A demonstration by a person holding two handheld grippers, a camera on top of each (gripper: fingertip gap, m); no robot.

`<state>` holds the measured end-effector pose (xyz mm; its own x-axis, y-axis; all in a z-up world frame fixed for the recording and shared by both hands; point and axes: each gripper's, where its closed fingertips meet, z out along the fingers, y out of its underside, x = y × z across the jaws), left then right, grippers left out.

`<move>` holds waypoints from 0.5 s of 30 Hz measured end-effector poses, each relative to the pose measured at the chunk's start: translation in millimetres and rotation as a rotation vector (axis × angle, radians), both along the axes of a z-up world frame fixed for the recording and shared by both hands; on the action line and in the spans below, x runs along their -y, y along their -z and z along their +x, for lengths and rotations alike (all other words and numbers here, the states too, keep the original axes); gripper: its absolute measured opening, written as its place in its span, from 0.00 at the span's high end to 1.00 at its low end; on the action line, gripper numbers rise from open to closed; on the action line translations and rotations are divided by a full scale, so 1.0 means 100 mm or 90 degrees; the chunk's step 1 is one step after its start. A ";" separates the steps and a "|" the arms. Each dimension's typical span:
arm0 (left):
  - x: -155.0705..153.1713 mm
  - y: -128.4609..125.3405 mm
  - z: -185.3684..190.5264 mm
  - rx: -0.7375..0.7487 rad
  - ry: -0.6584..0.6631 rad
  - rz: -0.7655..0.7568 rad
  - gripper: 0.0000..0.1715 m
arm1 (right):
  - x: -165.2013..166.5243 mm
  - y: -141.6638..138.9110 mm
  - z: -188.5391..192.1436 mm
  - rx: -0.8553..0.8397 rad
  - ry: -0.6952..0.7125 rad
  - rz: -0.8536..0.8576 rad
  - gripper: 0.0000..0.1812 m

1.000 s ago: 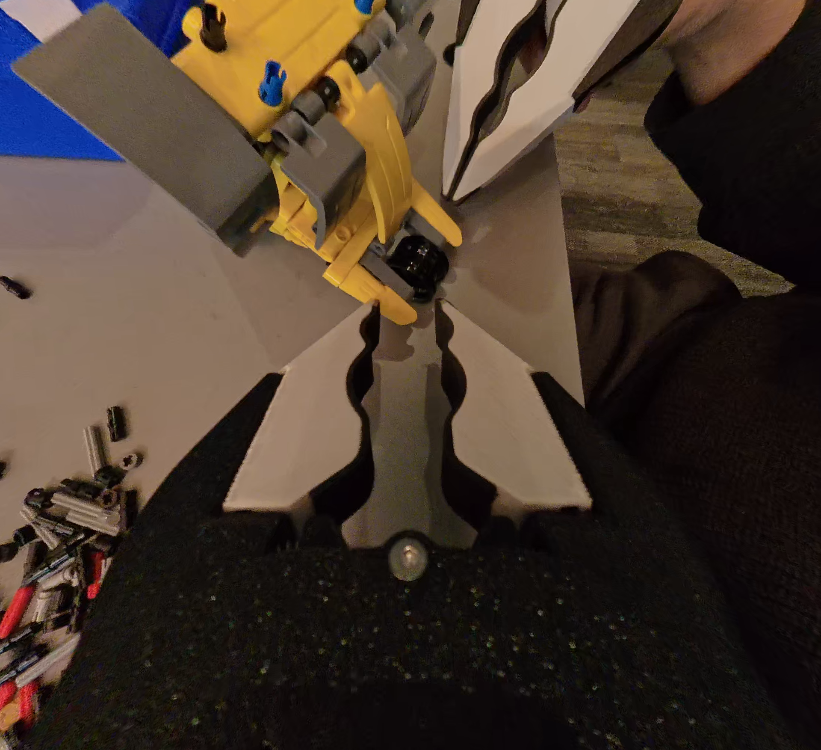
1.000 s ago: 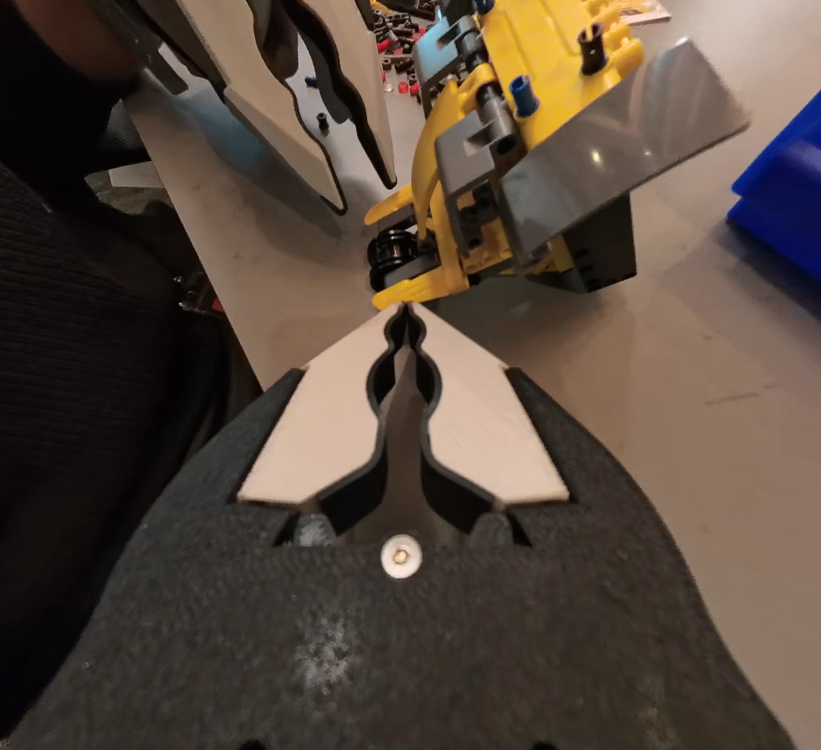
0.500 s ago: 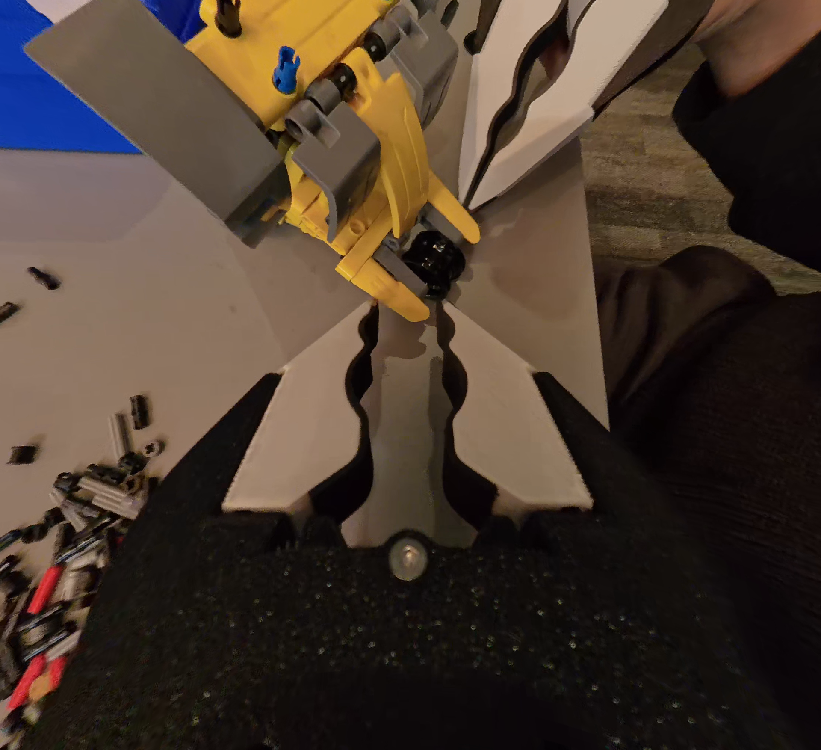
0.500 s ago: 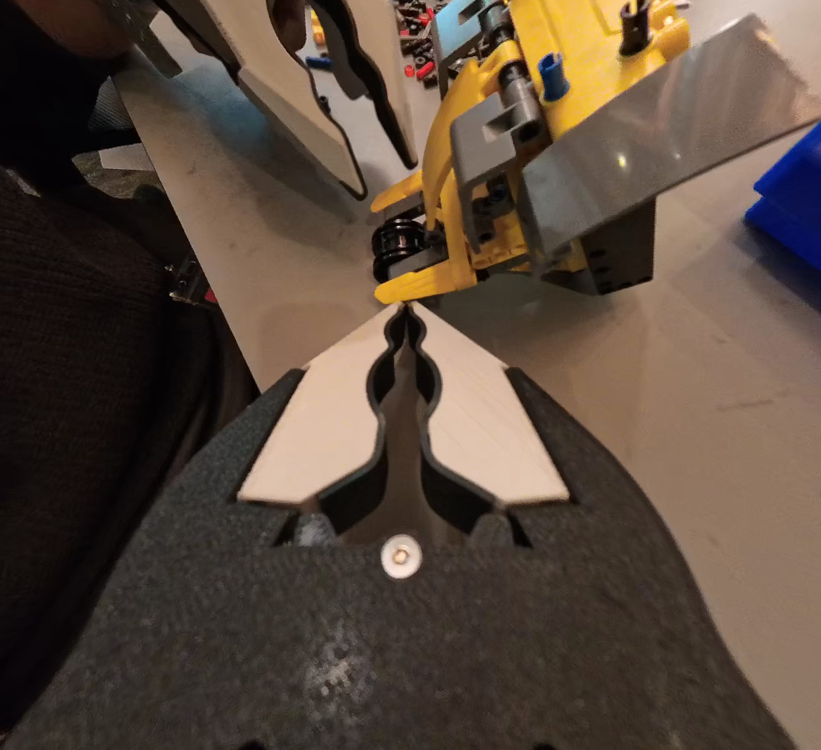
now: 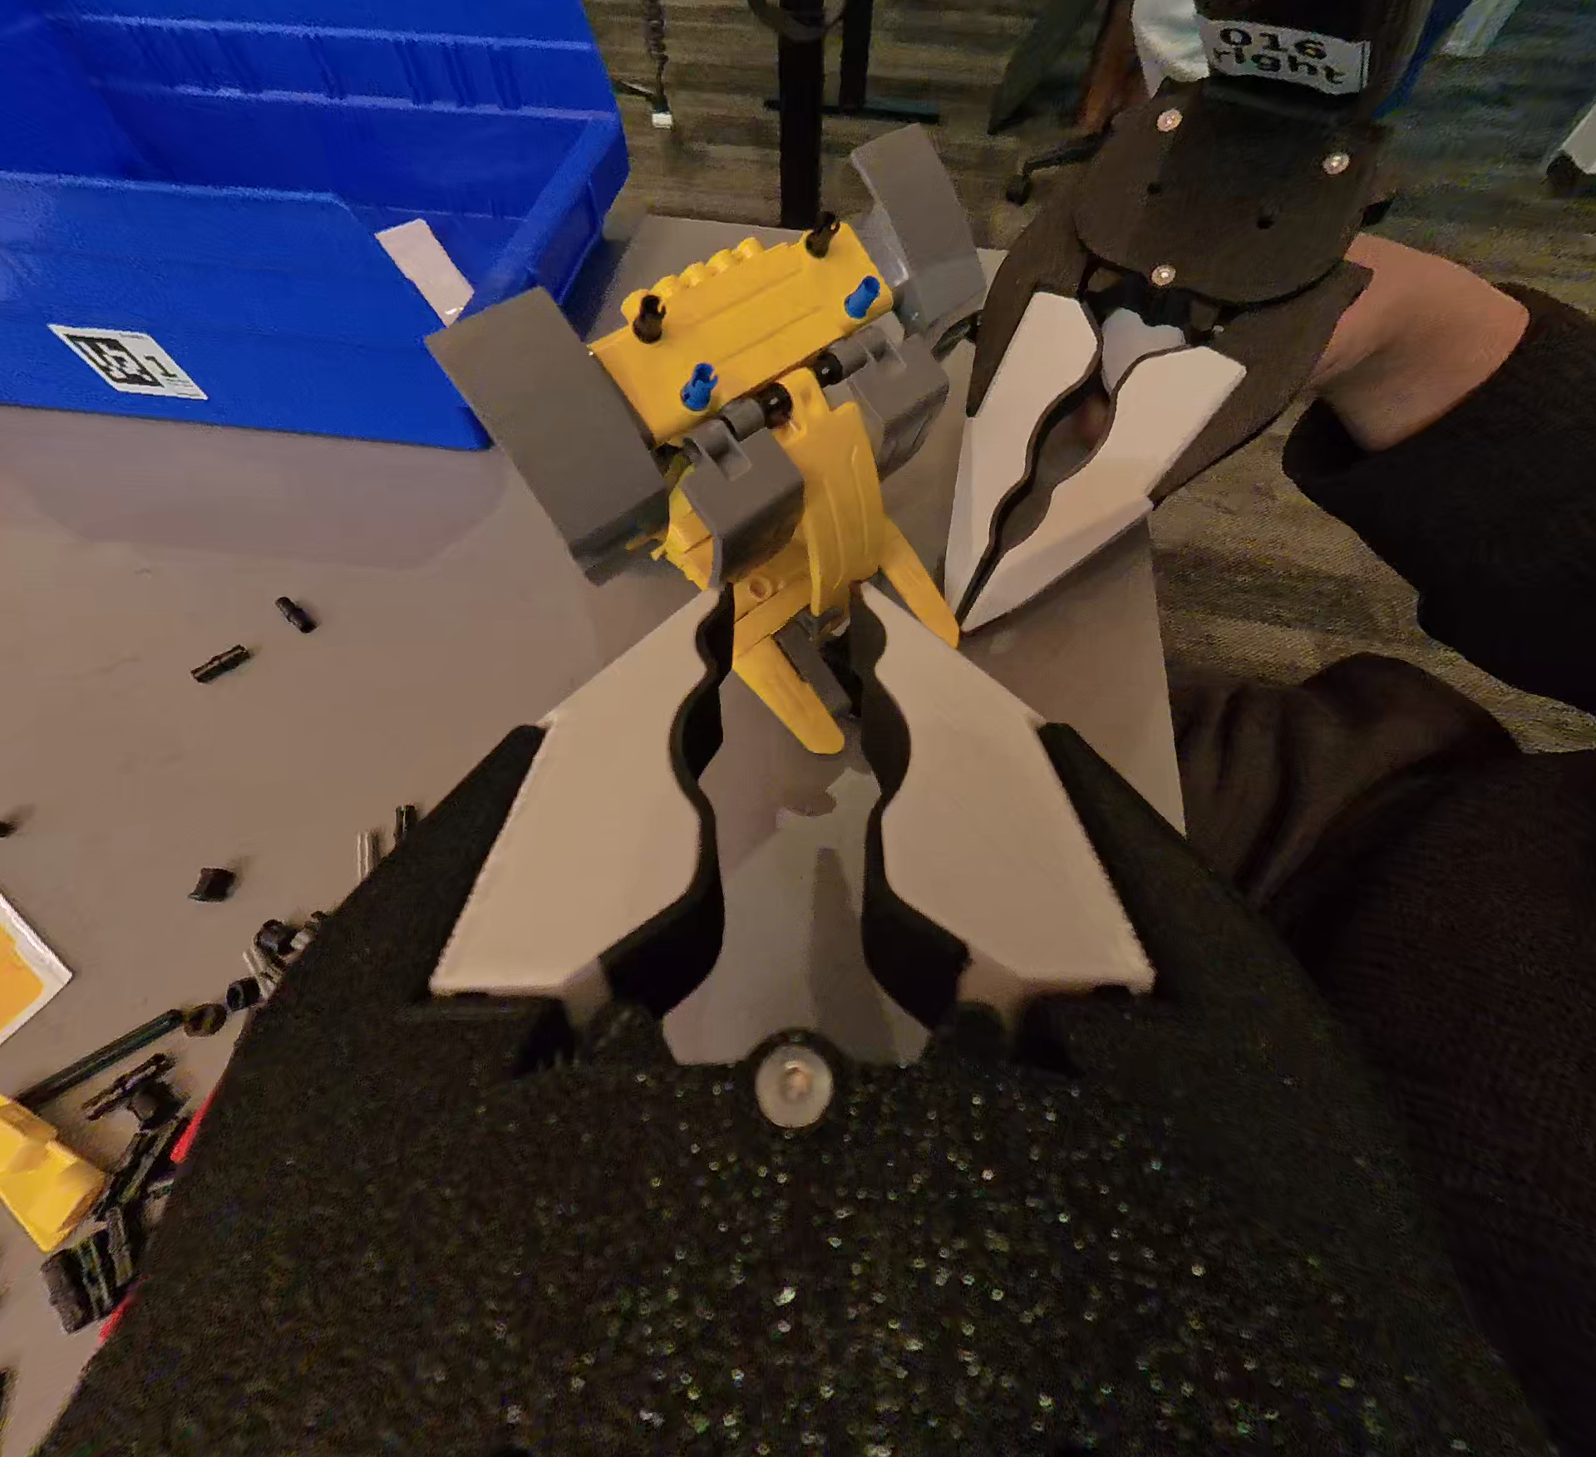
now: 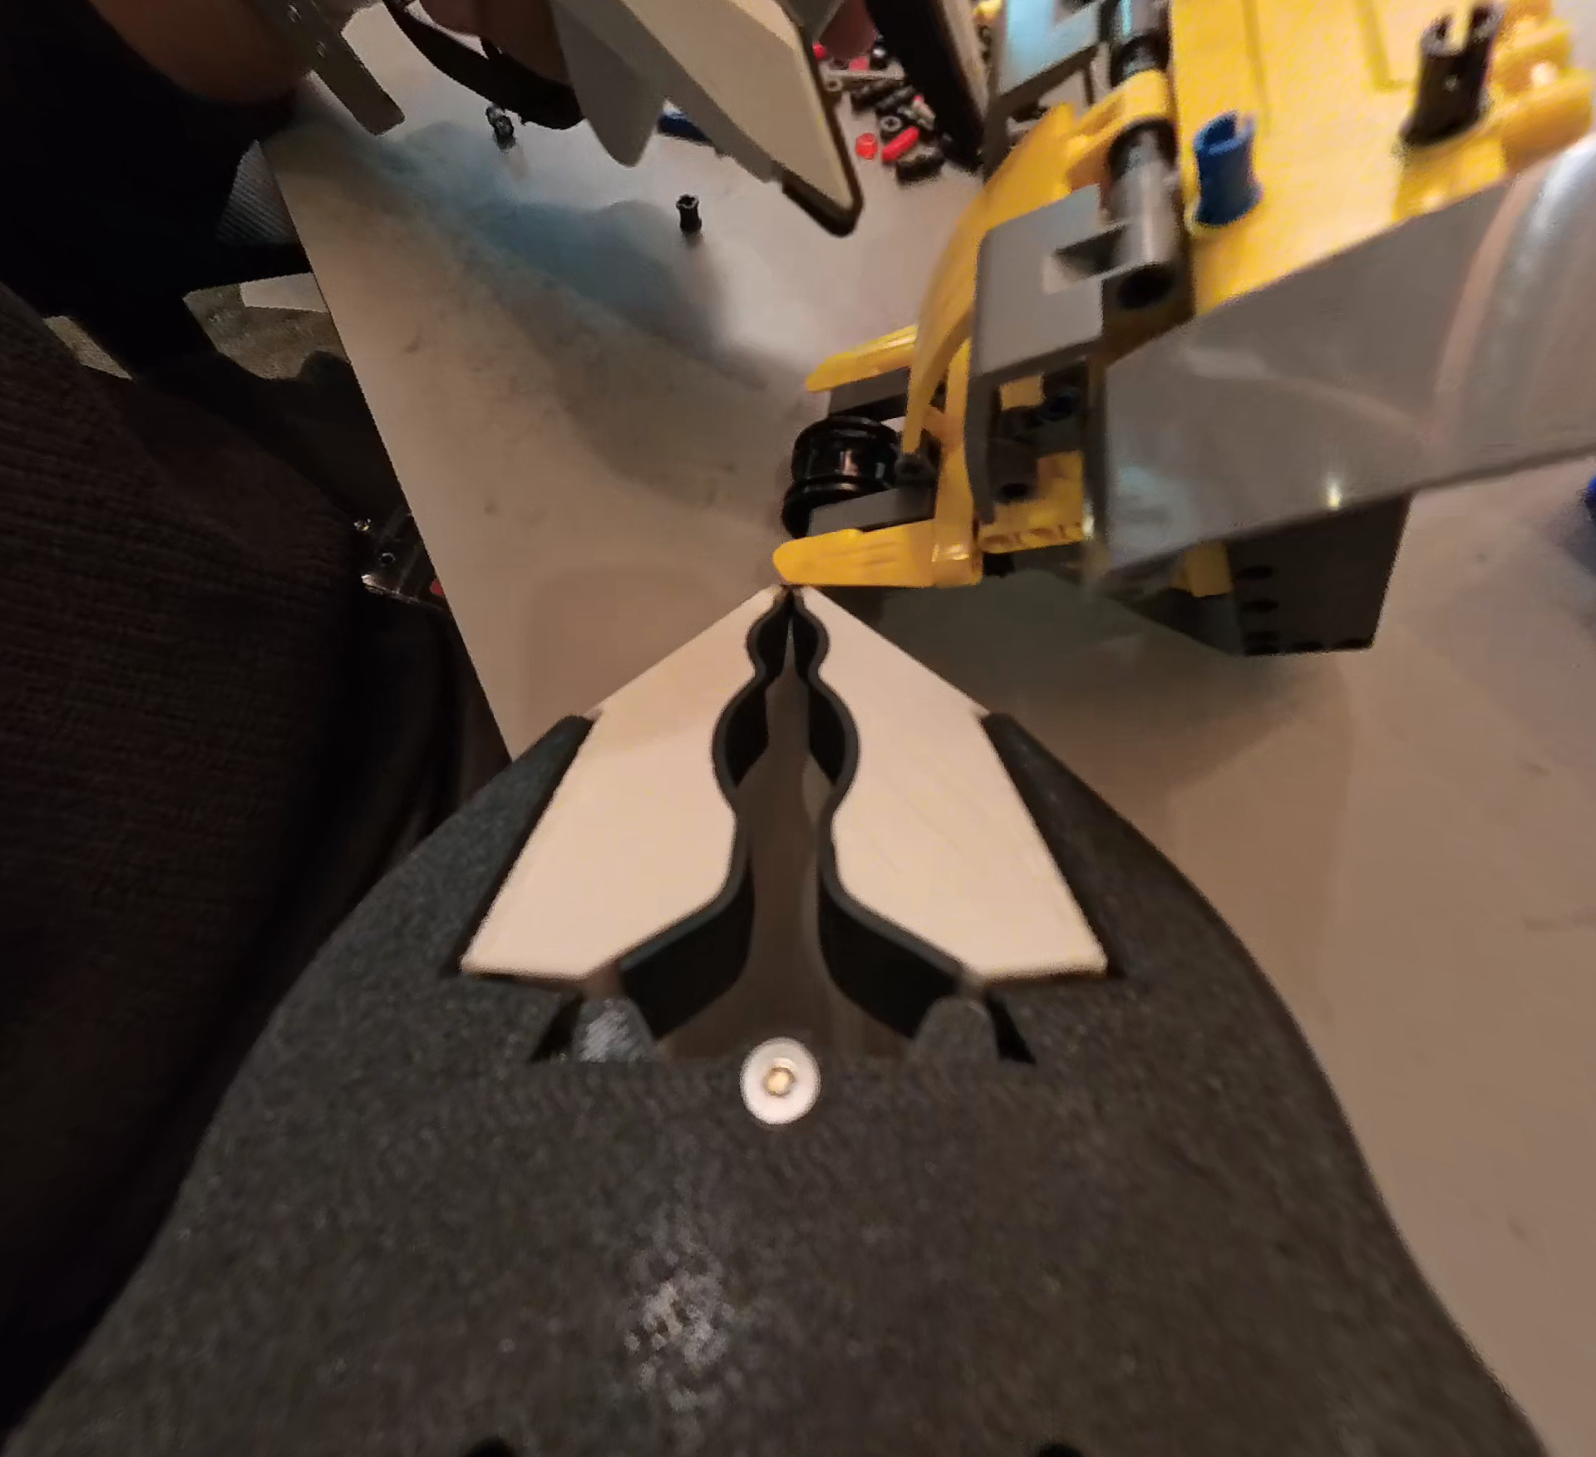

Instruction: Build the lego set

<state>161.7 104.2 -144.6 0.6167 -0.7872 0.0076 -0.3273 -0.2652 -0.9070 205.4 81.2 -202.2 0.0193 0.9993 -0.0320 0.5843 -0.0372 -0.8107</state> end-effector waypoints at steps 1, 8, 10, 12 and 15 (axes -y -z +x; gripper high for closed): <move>-0.01 0.00 0.00 -0.003 -0.004 0.007 0.85 | 0.01 0.00 -0.02 -0.002 -0.001 0.005 1.00; -0.03 -0.05 -0.01 0.010 -0.015 0.020 0.85 | -0.01 -0.09 -0.30 -0.035 0.021 0.069 1.00; -0.06 -0.06 -0.04 0.010 -0.029 0.021 0.84 | -0.03 -0.11 -0.36 -0.039 0.037 0.091 1.00; -0.08 -0.07 -0.06 0.016 -0.035 0.023 0.84 | -0.02 -0.09 -0.38 -0.032 0.035 0.106 1.00; -0.08 -0.06 -0.06 0.017 -0.036 0.017 0.84 | 0.01 -0.13 -0.36 -0.047 0.021 0.100 1.00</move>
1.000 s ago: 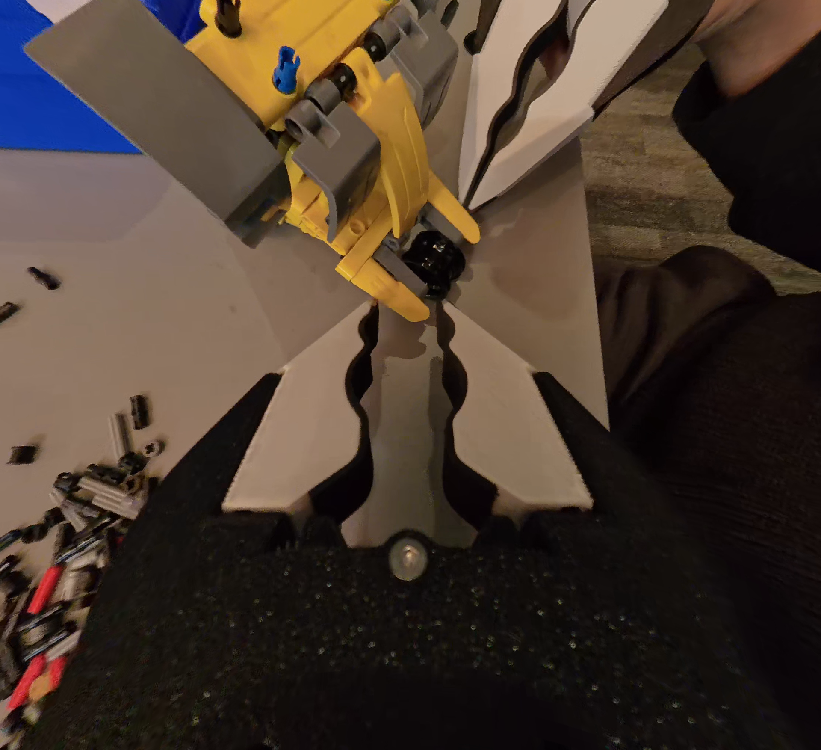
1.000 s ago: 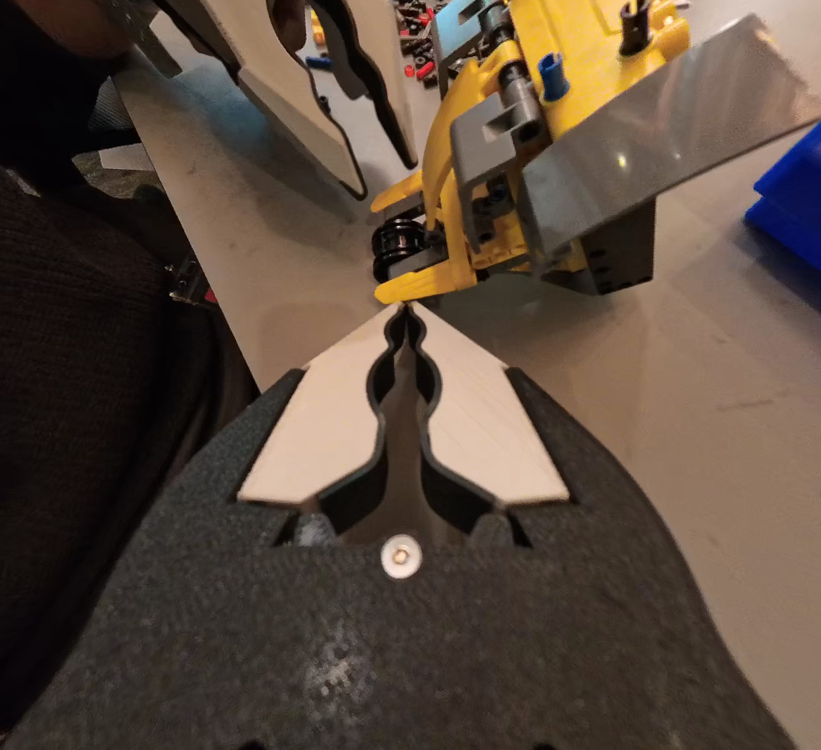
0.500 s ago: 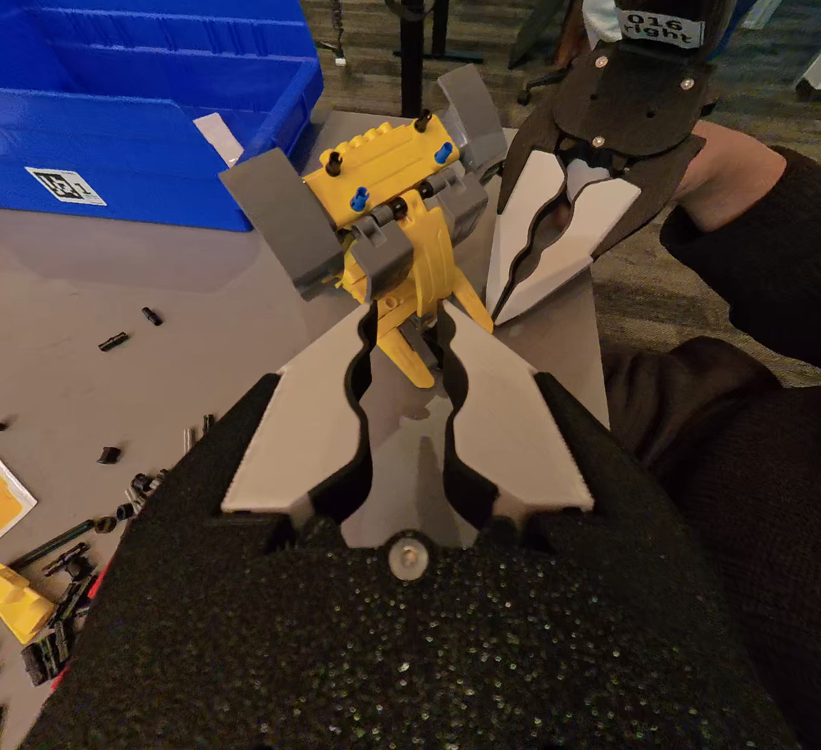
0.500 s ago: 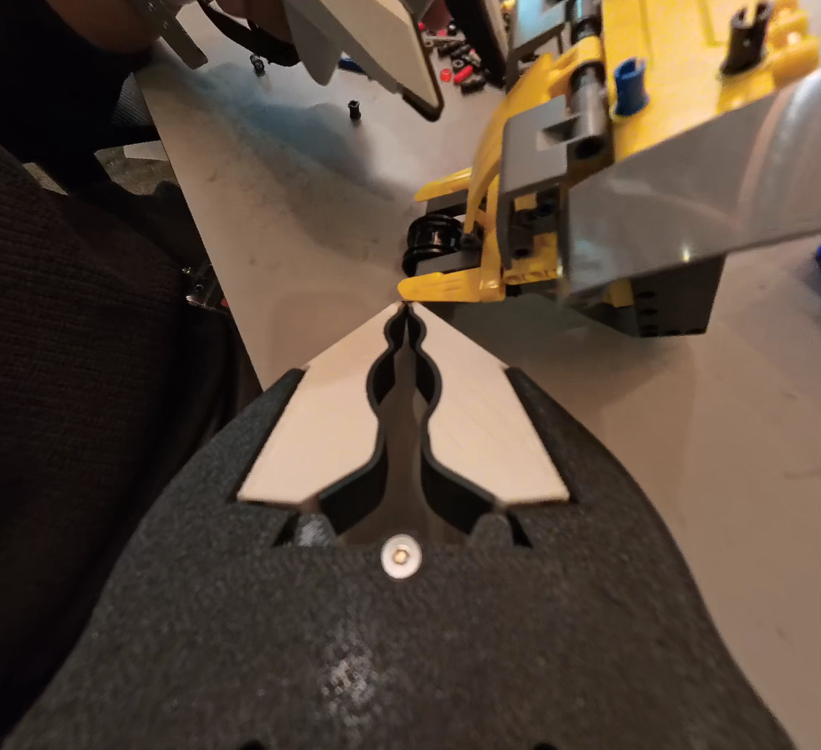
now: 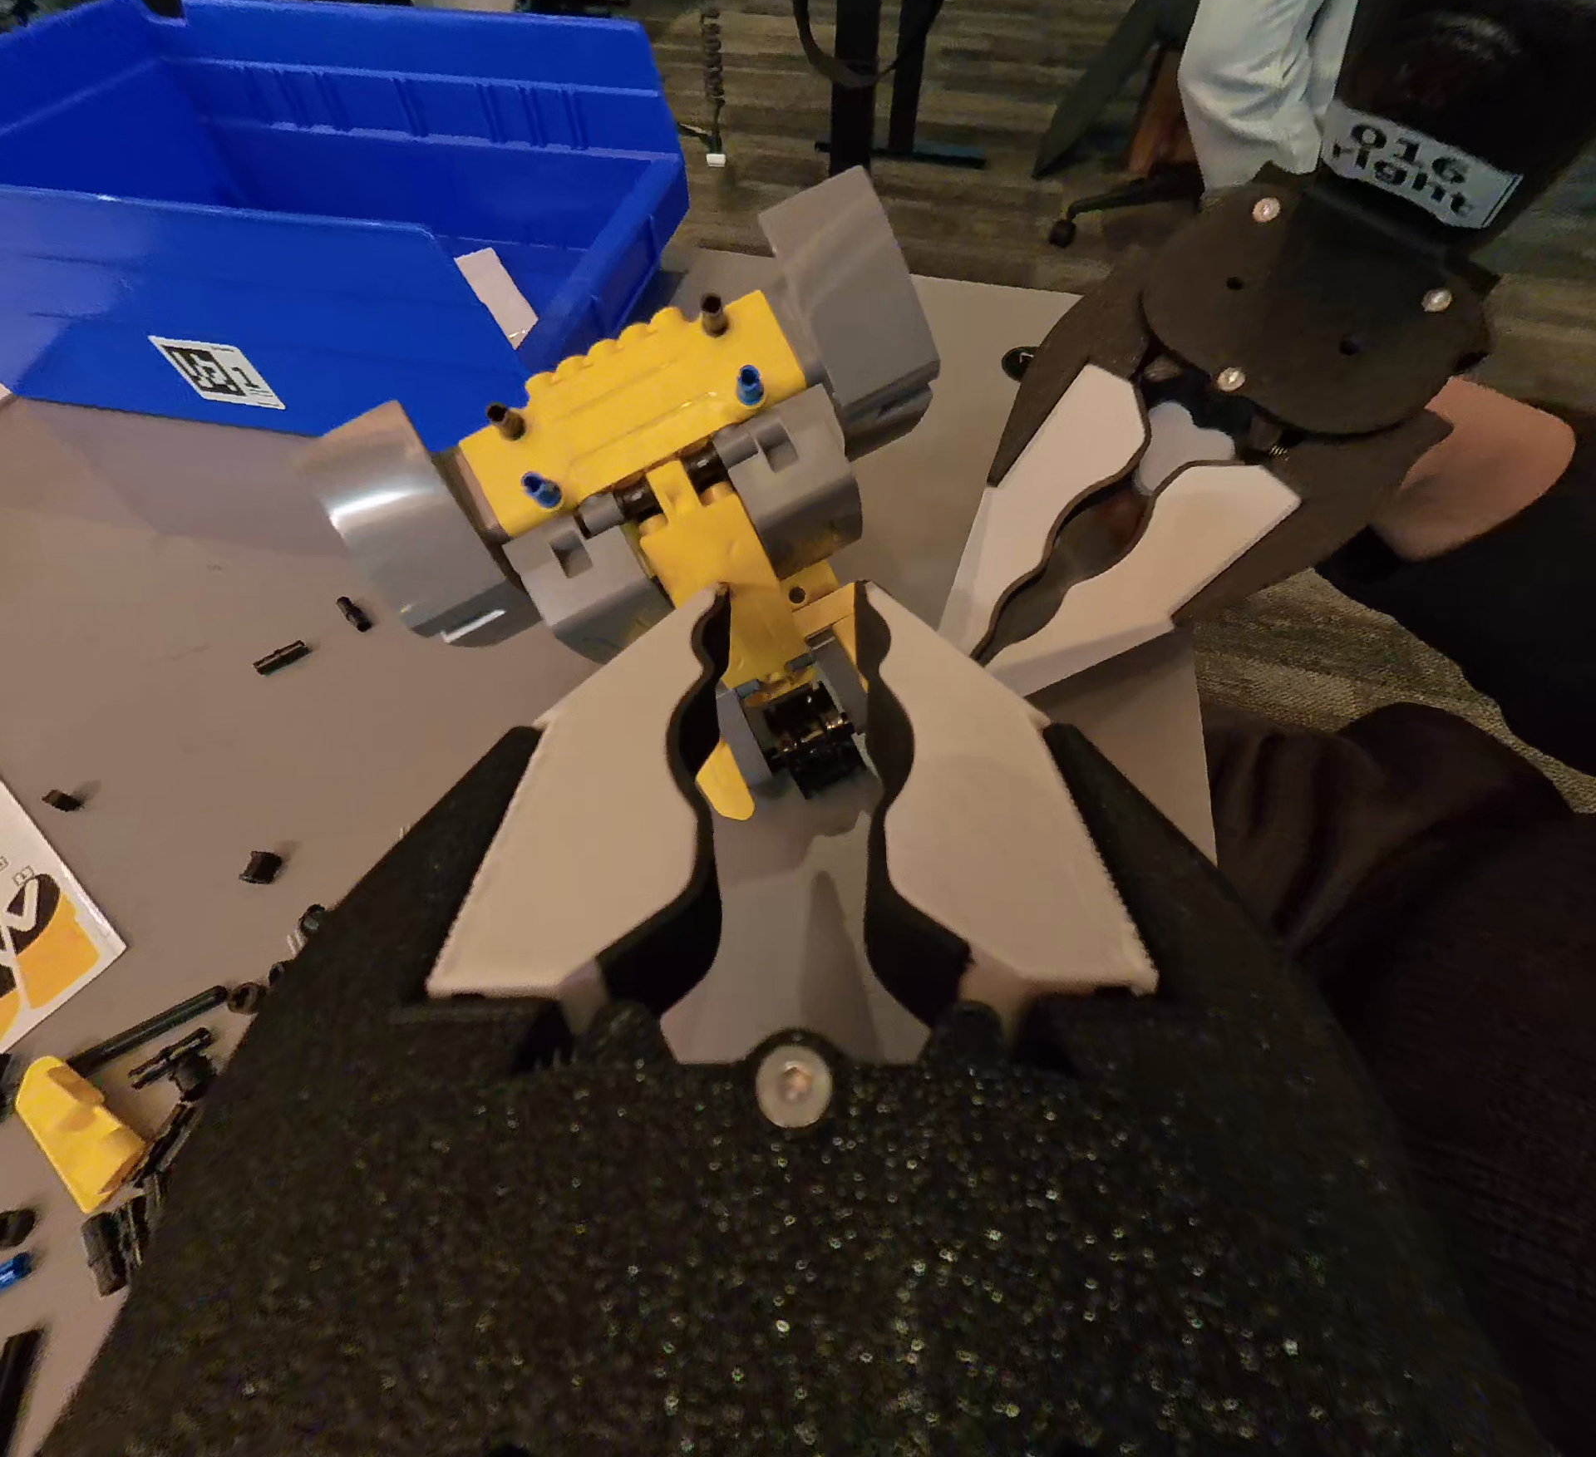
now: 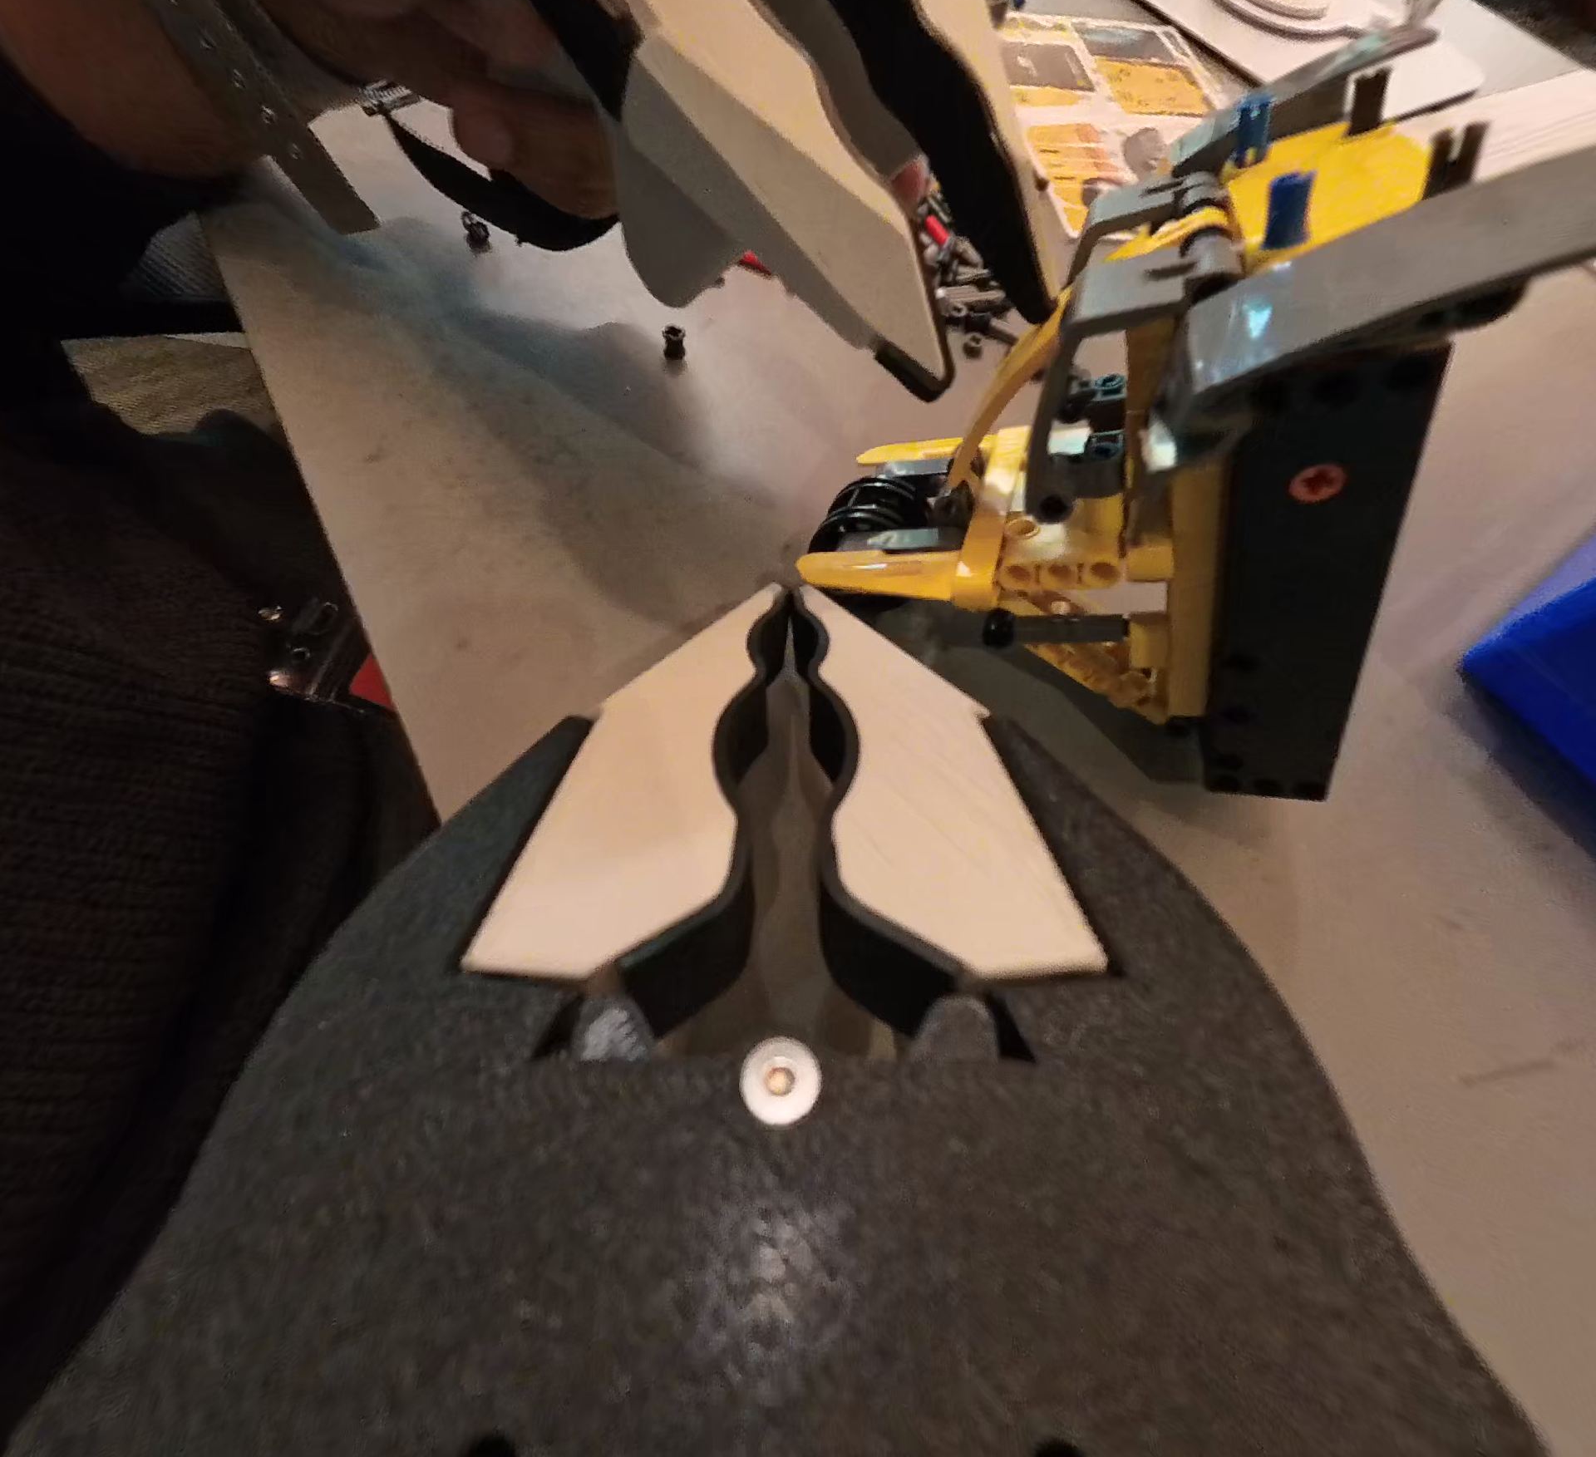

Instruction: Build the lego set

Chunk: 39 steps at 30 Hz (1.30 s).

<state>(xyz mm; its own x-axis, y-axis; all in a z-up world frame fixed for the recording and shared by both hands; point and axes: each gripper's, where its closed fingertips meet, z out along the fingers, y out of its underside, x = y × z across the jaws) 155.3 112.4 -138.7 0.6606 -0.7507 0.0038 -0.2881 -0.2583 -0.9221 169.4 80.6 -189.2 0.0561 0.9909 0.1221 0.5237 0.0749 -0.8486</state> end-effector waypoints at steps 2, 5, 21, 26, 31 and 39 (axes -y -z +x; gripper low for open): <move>0.00 0.02 0.00 -0.008 -0.003 0.003 0.84 | 0.05 -0.03 0.06 -0.007 -0.025 -0.013 1.00; 0.01 0.02 0.02 -0.006 0.002 0.000 0.83 | 0.03 -0.07 0.24 -0.010 -0.038 -0.036 1.00; -0.17 0.04 -0.27 0.086 -0.080 -0.098 0.84 | -0.74 0.01 0.76 -0.010 0.188 -0.046 1.00; -0.17 0.23 -0.26 0.008 -0.087 -0.106 0.83 | -0.81 0.07 0.75 0.014 0.211 -0.046 1.00; -0.17 0.27 -0.24 -0.014 -0.087 -0.102 0.84 | -0.89 -0.07 0.72 -0.034 0.227 -0.006 1.00; -0.16 0.26 -0.21 0.016 -0.077 -0.118 0.84 | -0.98 -0.28 0.77 -0.129 0.251 -0.025 1.00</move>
